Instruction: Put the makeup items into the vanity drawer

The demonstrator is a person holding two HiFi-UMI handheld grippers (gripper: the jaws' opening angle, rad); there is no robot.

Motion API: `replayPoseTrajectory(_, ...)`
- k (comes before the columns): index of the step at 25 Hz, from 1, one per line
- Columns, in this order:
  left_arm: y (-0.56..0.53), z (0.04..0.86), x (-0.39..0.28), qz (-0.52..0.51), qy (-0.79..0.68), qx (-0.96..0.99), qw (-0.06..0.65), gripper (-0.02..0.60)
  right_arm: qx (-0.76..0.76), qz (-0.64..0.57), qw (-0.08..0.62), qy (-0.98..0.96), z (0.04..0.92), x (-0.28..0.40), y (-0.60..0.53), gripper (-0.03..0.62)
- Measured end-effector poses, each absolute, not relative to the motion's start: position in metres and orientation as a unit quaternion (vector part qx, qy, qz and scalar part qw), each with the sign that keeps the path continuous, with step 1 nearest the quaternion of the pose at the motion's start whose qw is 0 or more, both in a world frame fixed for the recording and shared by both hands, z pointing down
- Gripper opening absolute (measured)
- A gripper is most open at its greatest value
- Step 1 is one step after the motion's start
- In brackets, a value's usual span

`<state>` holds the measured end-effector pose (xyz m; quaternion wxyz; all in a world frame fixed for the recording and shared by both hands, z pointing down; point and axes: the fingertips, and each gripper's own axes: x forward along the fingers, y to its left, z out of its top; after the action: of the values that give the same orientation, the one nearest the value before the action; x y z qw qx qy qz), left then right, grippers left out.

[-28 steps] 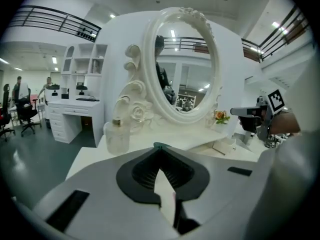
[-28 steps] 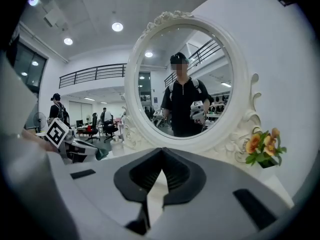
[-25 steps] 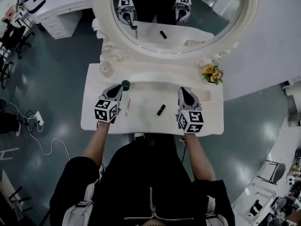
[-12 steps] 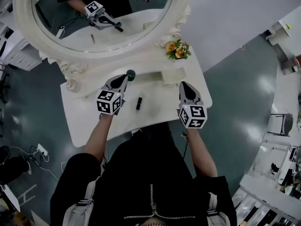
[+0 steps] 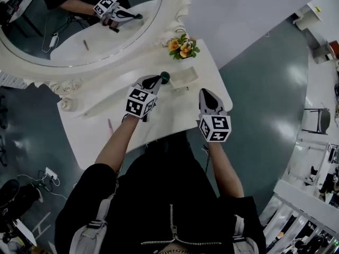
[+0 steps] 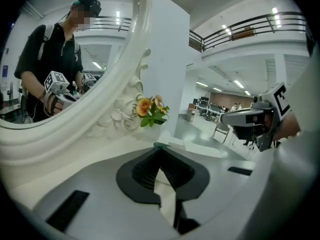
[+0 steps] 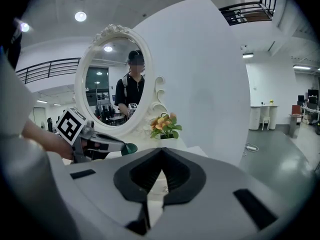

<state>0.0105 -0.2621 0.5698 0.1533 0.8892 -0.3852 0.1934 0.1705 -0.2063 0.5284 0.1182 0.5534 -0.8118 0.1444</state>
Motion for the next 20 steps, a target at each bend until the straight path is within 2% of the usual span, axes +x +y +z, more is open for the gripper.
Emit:
replayPoseTrajectory(7,-0.273,0.612,0.060,0.256,-0.349,0.889,0.151,0.026,0.553,0.162,0.127,-0.807,0.545,0.184,-0.212,0.006)
replayPoseTrajectory(20,-0.270,0.660,0.088,0.307,-0.311,0.882,0.178,0.029,0.565,0.174,0.133,-0.795,0.551,0.202,-0.217,0.006)
